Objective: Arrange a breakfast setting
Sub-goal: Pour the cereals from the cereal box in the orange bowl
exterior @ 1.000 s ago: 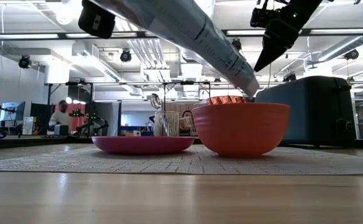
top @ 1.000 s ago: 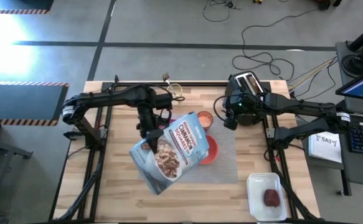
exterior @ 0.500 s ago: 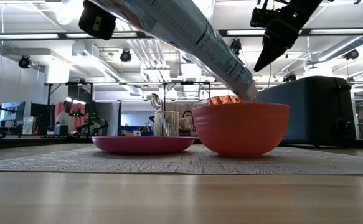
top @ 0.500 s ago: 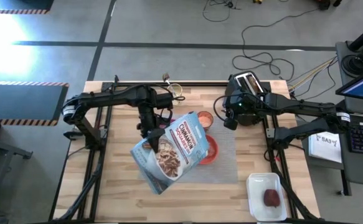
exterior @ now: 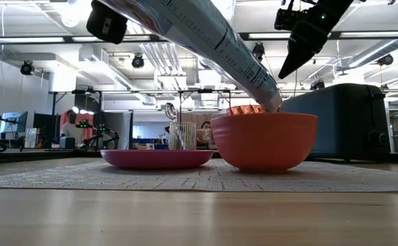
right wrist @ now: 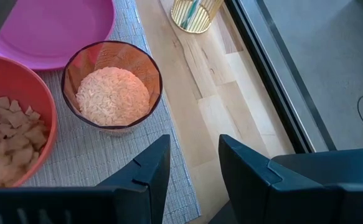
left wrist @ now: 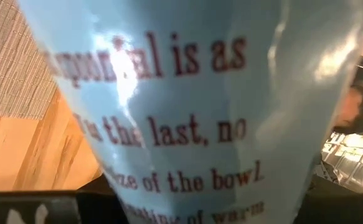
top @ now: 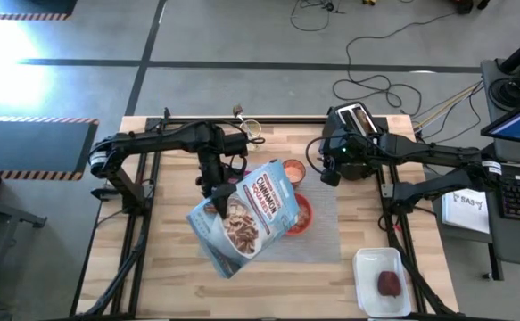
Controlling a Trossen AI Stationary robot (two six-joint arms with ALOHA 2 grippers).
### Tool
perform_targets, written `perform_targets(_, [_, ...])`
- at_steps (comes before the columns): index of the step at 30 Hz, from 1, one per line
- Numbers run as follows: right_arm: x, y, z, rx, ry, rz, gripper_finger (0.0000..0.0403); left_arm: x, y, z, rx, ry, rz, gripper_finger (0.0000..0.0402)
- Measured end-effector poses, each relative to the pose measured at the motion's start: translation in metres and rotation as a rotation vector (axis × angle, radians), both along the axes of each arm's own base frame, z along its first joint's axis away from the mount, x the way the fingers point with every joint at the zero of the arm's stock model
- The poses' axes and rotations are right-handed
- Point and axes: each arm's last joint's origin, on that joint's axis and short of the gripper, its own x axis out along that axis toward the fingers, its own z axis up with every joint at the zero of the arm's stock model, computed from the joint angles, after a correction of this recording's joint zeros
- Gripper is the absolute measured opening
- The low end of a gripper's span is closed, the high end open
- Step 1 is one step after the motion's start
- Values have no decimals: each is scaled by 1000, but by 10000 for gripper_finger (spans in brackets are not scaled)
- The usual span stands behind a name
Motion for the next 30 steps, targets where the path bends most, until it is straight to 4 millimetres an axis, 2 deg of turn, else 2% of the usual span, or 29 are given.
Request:
perform_targets(19, [0,0,0,1,0,-1,128,-1,-1,1,9,-2,-4,193])
perform_targets(26, [0,0,0,0,-1,-1,128,-11,-10,4,133,44,-43,193])
perform_targets(30, [0,0,0,0,0,-1,128,-15,-14,7,241,13,-80,193])
